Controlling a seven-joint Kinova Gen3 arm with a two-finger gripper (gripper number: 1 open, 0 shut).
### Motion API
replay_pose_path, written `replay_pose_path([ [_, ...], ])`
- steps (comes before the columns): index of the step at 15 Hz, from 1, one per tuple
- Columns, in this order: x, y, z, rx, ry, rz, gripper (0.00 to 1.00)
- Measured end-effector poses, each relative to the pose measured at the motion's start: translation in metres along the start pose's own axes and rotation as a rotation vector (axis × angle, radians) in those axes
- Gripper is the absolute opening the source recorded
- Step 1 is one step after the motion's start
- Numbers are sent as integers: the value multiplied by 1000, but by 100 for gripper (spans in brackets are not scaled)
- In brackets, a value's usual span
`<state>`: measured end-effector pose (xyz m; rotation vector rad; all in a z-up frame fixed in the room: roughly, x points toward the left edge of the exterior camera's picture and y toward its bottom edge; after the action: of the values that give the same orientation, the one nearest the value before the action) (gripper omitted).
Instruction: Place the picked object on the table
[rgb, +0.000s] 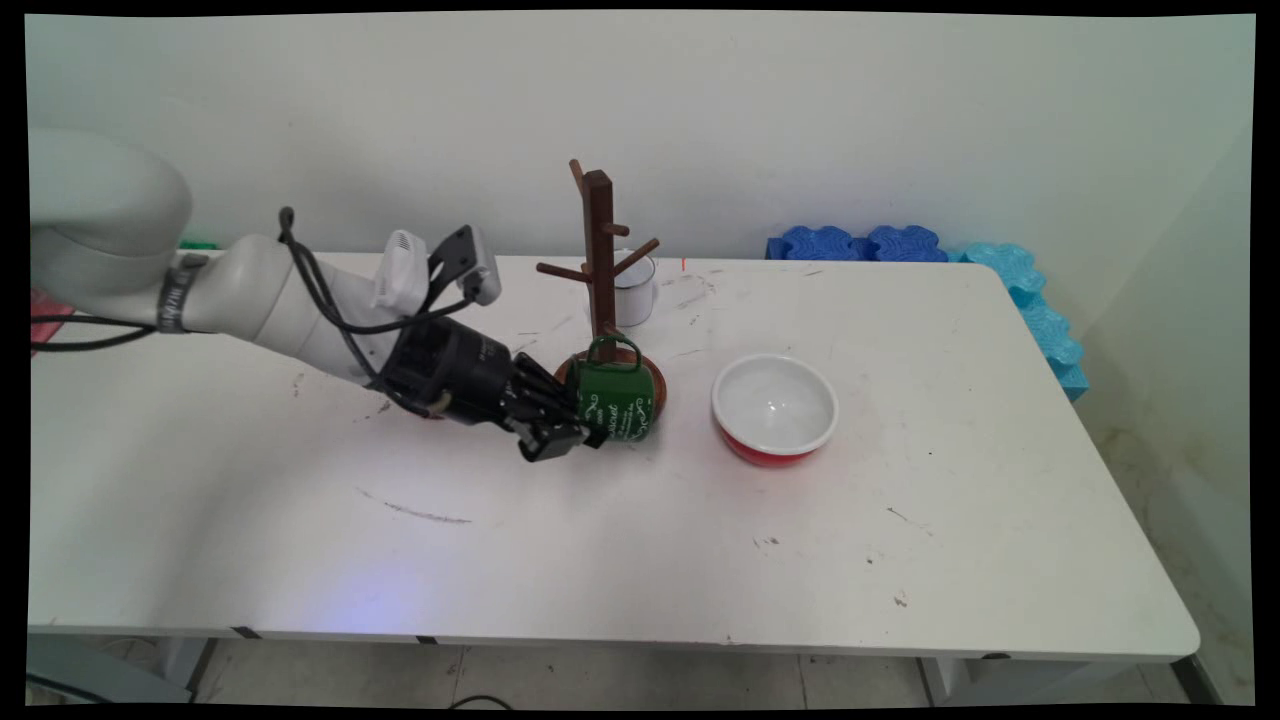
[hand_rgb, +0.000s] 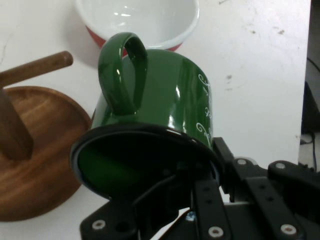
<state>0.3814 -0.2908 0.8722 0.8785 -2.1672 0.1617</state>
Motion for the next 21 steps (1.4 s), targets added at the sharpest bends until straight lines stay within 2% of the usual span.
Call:
replay_pose_path([
  [4, -4, -3, -19, 1, -29, 35, 0],
  [11, -8, -16, -46, 25, -88, 119, 0],
  [21, -15, -28, -77, 45, -221, 311, 0],
])
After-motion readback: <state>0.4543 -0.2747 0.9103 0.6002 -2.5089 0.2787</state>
